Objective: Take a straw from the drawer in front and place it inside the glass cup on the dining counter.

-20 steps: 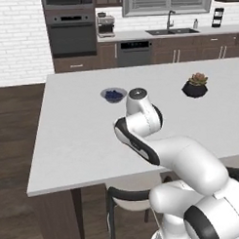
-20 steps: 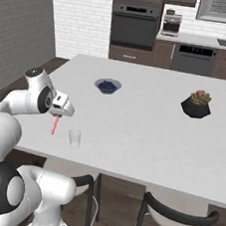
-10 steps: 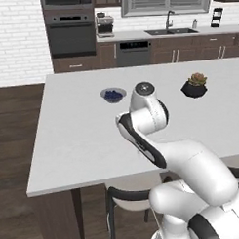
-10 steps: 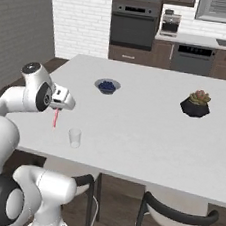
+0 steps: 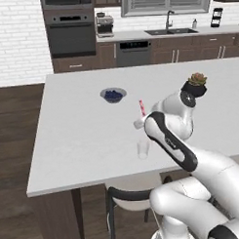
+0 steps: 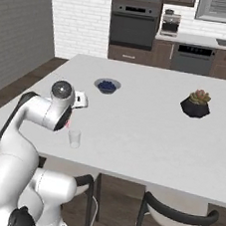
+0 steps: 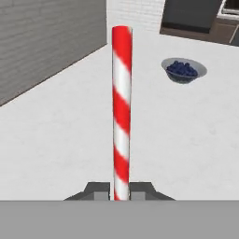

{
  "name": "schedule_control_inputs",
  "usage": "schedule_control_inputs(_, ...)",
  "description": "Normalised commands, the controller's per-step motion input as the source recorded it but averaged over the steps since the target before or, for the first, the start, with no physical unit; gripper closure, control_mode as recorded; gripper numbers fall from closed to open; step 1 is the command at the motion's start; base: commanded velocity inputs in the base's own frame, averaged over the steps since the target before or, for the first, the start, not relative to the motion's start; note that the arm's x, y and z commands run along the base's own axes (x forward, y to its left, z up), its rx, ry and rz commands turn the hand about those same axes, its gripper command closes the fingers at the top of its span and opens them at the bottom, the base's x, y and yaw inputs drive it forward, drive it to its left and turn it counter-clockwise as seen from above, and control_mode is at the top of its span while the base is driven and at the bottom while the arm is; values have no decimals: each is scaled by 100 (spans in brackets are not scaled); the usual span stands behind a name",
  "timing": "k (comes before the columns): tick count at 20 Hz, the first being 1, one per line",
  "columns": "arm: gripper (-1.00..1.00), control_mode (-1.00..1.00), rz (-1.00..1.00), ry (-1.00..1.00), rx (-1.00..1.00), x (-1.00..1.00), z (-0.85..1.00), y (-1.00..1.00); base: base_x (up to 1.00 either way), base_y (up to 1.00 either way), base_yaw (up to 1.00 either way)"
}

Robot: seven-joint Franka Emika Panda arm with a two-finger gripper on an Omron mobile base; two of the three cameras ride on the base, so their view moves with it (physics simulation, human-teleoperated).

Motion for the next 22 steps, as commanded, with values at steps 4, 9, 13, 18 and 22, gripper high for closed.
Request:
schedule_control_inputs(4, 100, -100, 50, -2, 16, 35, 0, -10, 0, 0, 0)
schedule_control_inputs(9, 100, -100, 40, 0, 19, 24, 0, 9, 0, 0, 0)
schedule_control_inputs(13, 100, -100, 24, 0, 16, 6, 0, 2, 0, 0, 0)
schedule_control_inputs(18, 100, -100, 8, 0, 4, 4, 0, 0, 0, 0, 0)
schedule_control_inputs(22, 100, -100, 1, 0, 0, 13, -12, 0, 0, 0, 0)
